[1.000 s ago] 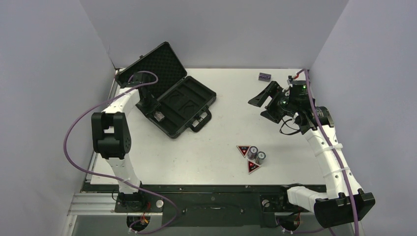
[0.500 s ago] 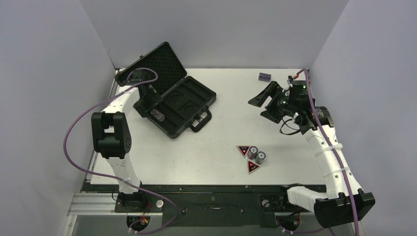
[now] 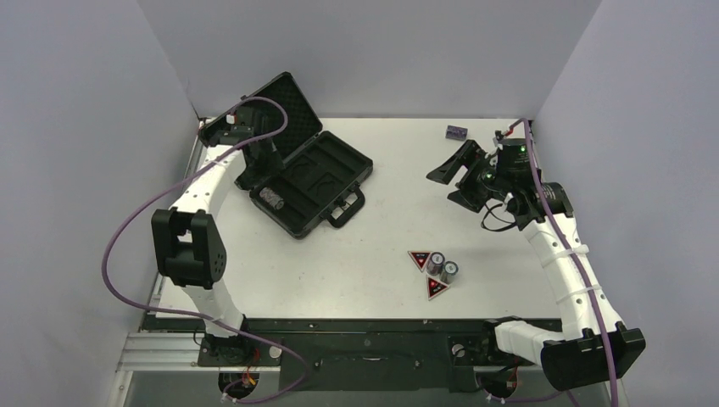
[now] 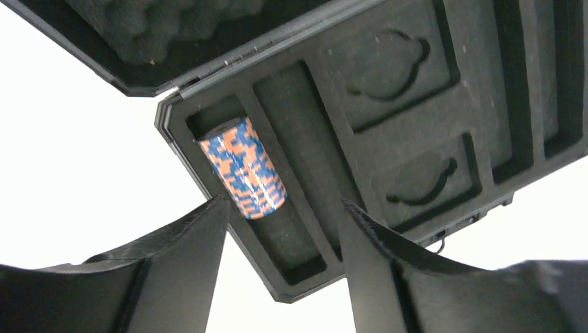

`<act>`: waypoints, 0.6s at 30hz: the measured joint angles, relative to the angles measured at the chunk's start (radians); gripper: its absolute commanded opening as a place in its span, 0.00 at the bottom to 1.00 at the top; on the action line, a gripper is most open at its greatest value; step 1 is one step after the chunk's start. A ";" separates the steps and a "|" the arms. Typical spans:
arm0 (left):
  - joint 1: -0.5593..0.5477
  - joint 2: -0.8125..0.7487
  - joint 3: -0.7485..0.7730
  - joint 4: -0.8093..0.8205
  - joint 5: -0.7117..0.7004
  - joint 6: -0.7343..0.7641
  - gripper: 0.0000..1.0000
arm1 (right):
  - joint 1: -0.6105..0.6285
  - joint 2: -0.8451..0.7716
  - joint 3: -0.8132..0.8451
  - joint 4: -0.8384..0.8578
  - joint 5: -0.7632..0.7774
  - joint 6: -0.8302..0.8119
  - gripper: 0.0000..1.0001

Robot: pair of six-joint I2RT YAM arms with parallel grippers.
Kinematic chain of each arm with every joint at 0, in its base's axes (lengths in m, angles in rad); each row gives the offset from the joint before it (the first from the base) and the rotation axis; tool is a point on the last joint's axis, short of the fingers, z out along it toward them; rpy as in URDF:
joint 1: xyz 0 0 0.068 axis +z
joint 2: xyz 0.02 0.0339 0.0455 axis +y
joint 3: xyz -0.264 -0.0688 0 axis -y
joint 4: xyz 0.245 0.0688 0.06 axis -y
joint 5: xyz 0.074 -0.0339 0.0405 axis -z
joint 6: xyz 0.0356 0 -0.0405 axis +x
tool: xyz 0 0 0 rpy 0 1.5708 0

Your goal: Pack up texas hold em set

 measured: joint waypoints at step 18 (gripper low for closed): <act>-0.133 -0.114 -0.285 0.062 0.044 0.223 0.00 | 0.000 0.000 -0.054 0.021 -0.012 0.026 0.74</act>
